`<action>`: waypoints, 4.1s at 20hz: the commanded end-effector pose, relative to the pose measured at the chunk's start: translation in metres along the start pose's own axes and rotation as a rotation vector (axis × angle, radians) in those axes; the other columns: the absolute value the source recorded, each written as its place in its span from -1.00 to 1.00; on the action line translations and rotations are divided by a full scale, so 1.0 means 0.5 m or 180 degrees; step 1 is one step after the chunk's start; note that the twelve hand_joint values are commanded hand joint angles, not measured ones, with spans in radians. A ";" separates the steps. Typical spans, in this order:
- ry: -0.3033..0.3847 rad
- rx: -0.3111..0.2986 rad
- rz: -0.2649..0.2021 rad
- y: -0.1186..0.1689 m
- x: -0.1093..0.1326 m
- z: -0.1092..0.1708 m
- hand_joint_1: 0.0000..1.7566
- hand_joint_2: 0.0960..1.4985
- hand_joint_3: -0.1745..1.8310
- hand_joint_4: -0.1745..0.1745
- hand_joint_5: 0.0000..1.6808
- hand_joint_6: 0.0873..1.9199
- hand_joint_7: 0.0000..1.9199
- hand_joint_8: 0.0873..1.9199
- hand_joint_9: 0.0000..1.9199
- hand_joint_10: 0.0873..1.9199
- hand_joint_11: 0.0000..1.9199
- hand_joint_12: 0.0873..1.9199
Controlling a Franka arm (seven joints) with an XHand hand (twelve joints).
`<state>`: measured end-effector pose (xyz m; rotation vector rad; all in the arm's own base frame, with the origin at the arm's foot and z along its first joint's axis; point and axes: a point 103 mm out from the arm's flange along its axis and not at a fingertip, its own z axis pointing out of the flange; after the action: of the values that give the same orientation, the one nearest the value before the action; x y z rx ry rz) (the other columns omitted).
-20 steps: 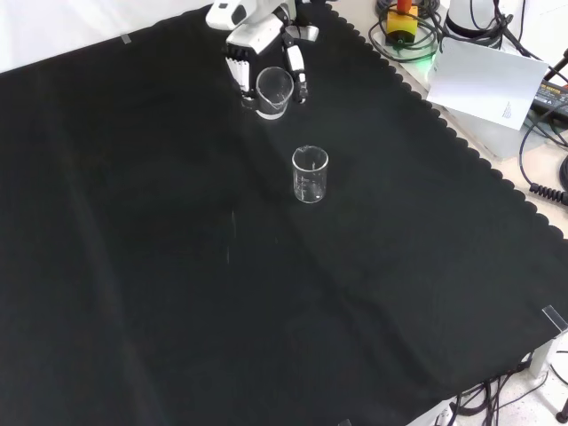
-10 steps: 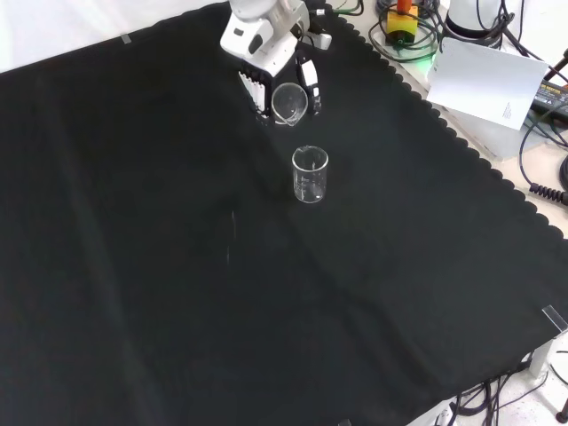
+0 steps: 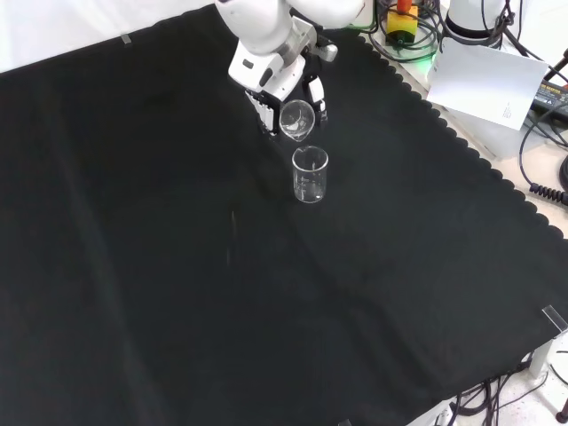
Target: Pour the water from the handheld beaker into the one on the table.
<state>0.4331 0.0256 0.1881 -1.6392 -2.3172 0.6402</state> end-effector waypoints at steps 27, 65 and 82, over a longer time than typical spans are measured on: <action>-0.0920 0.0649 0.0350 0.013 0.081 -0.028 0.51 -0.20 -0.28 -1.00 0.75 -0.86 0.61 -0.94 0.87 -1.00 0.53 -0.52; -0.1451 0.1078 0.0712 0.034 0.133 -0.064 0.51 -0.18 -0.31 -1.00 0.73 -0.84 0.59 -0.91 0.87 -1.00 0.54 -0.54; -0.1563 0.1169 0.0790 0.032 0.140 -0.070 0.51 -0.17 -0.32 -1.00 0.72 -0.83 0.58 -0.90 0.87 -1.00 0.55 -0.54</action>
<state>0.4378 0.1027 0.2064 -1.7411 -2.1087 1.5708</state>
